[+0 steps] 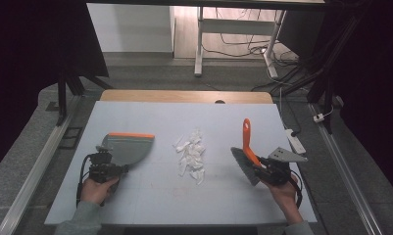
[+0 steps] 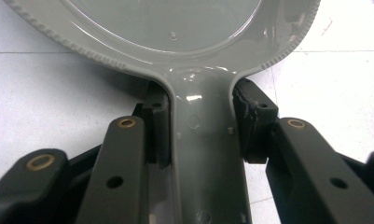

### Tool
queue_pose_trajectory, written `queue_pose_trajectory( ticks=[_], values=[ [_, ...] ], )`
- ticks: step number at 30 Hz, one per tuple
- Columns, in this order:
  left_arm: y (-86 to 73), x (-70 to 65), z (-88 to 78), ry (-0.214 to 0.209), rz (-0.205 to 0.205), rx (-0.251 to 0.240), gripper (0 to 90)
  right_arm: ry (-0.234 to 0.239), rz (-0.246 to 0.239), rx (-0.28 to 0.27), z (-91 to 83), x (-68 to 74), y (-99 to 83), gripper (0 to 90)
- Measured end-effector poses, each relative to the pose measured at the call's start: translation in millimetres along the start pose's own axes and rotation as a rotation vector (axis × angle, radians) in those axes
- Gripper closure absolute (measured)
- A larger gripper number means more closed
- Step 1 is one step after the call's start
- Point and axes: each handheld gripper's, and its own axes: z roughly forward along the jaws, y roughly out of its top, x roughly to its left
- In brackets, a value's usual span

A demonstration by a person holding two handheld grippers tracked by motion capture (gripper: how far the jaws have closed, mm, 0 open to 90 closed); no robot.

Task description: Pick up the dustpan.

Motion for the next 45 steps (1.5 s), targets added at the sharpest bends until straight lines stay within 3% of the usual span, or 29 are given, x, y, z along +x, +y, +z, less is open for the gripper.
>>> queue_pose_trajectory(
  ticks=[14,22,30,38,45],
  values=[
    [-1.0,7.4,-3.2,-0.035,0.024,-0.043,61.9,-0.001,0.001,-0.011,-1.3,-0.2,0.8,70.1],
    [-0.5,7.4,-5.4,-0.047,0.069,-0.079,61.9,-0.003,0.007,-0.018,-2.4,-0.1,1.4,70.1],
    [1.4,16.1,-11.3,-0.074,0.101,-0.109,62.0,-0.011,0.016,-0.025,0.3,0.7,4.8,70.1],
    [4.7,16.5,-17.7,-0.116,0.185,-0.139,62.0,-0.059,0.046,0.002,9.4,-1.9,7.8,70.1],
    [4.2,20.6,-29.2,-0.153,0.237,-0.189,62.0,-0.064,0.068,-0.046,8.7,2.7,14.7,70.1]
  ],
)
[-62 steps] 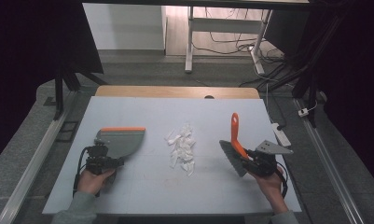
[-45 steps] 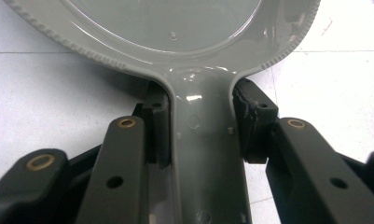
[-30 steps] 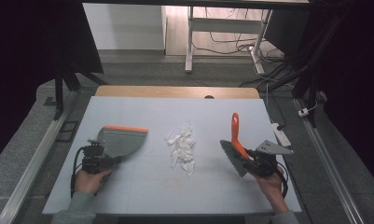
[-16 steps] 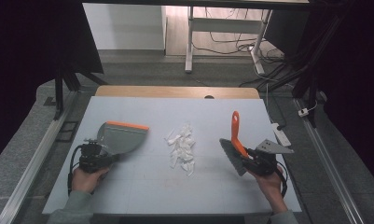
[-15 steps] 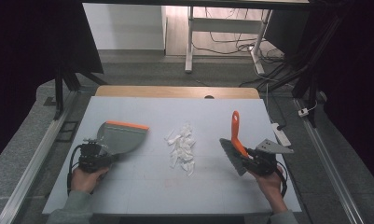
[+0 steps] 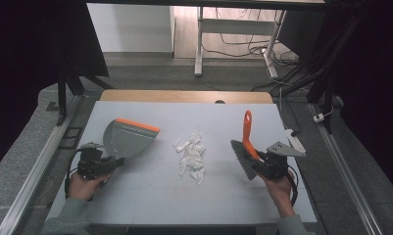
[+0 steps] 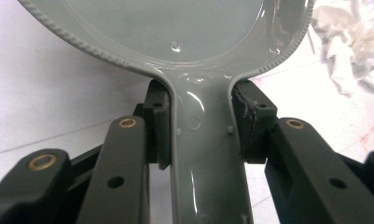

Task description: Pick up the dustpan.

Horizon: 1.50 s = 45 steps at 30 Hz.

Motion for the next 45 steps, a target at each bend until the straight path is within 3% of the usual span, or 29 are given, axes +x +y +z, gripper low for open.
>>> queue_pose_trajectory(
  ticks=[8,13,21,29,35,45],
  values=[
    [-0.2,-5.2,-15.8,-0.055,0.102,-0.057,62.0,0.024,-0.022,-0.017,-3.8,3.2,1.6,70.1],
    [-0.4,-5.6,-22.8,-0.068,0.128,-0.069,62.0,0.034,-0.026,-0.019,-5.1,3.6,1.5,70.1],
    [-3.0,-11.7,-34.0,-0.142,0.192,-0.087,62.0,0.047,-0.03,-0.013,-3.7,5.2,1.3,70.1],
    [-5.4,-21.0,-37.8,-0.194,0.257,-0.065,62.0,0.039,-0.028,-0.017,-5.0,2.8,1.4,70.1],
    [-7.7,-26.0,-40.9,-0.279,0.31,-0.063,61.9,0.047,-0.029,-0.022,-5.9,2.7,1.6,70.1],
    [-12.2,-36.1,-39.5,-0.315,0.362,-0.011,61.9,0.05,-0.034,-0.017,-4.6,4.5,1.6,70.1]
  ],
)
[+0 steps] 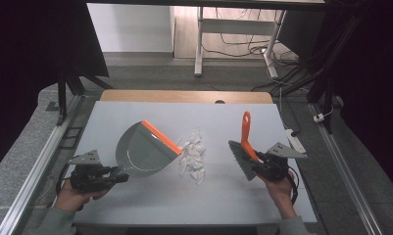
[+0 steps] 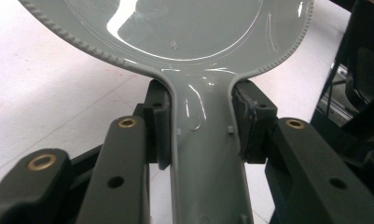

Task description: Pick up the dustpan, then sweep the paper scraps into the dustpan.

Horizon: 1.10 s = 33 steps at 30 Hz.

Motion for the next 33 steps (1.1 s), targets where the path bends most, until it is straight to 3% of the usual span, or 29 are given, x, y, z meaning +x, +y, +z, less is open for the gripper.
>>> queue_pose_trajectory(
  ticks=[12,20,33],
  values=[
    [4.1,-9.1,14.4,-0.045,0.057,0.072,61.9,0.007,-0.012,-0.004,2.7,3.1,1.5,70.1],
    [2.7,-9.4,17.9,-0.061,0.05,0.087,61.9,0.009,-0.019,0.001,8.8,6.4,4.9,70.1],
    [-6.6,-11.1,18.2,-0.044,0.032,0.116,61.9,0.028,-0.037,0.022,27.7,14.8,9.7,70.1]
  ],
)
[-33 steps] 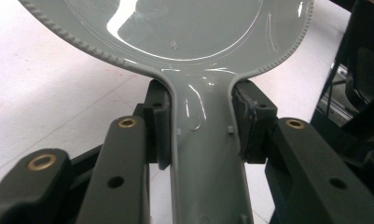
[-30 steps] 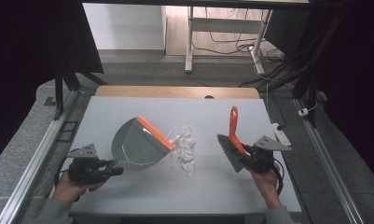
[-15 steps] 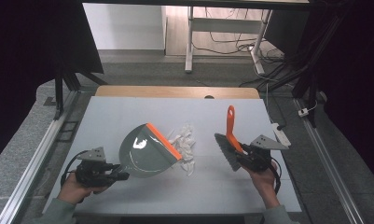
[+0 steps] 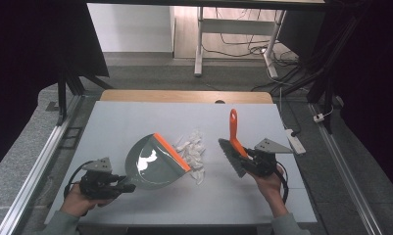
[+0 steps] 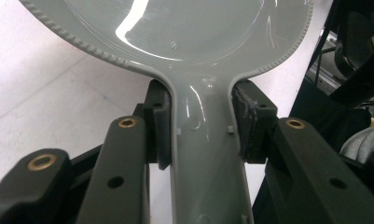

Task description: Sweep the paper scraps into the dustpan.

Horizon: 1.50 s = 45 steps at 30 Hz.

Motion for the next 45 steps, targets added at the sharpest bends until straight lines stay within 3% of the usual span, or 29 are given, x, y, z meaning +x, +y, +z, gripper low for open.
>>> queue_pose_trajectory(
  ticks=[7,13,20,28,36,42,45],
  values=[
    [-11.0,-3.3,-4.8,0.01,0.002,0.019,61.9,0.007,-0.007,0.011,11.8,3.5,3.0,70.1],
    [-21.4,1.3,-6.1,0.025,-0.025,0.057,61.9,-0.001,0.003,0.019,18.4,1.2,3.5,70.1],
    [-19.3,-0.3,-1.0,-0.002,-0.017,0.09,61.9,-0.01,0.021,0.025,24.9,-1.4,5.3,70.1],
    [-17.7,-3.4,4.5,-0.009,-0.015,0.109,61.9,-0.01,0.004,0.024,37.0,2.2,17.1,70.1],
    [-17.9,-5.4,13.9,-0.026,-0.002,0.156,61.8,0.006,0.014,0.009,67.3,2.8,37.6,70.1],
    [-17.4,-4.0,21.3,-0.031,-0.049,0.177,61.9,-0.006,0.011,0.039,87.3,2.2,47.6,70.1],
    [-17.4,-4.8,23.9,-0.034,-0.042,0.191,61.8,-0.013,0.011,0.055,95.5,0.4,49.8,70.1]
  ],
)
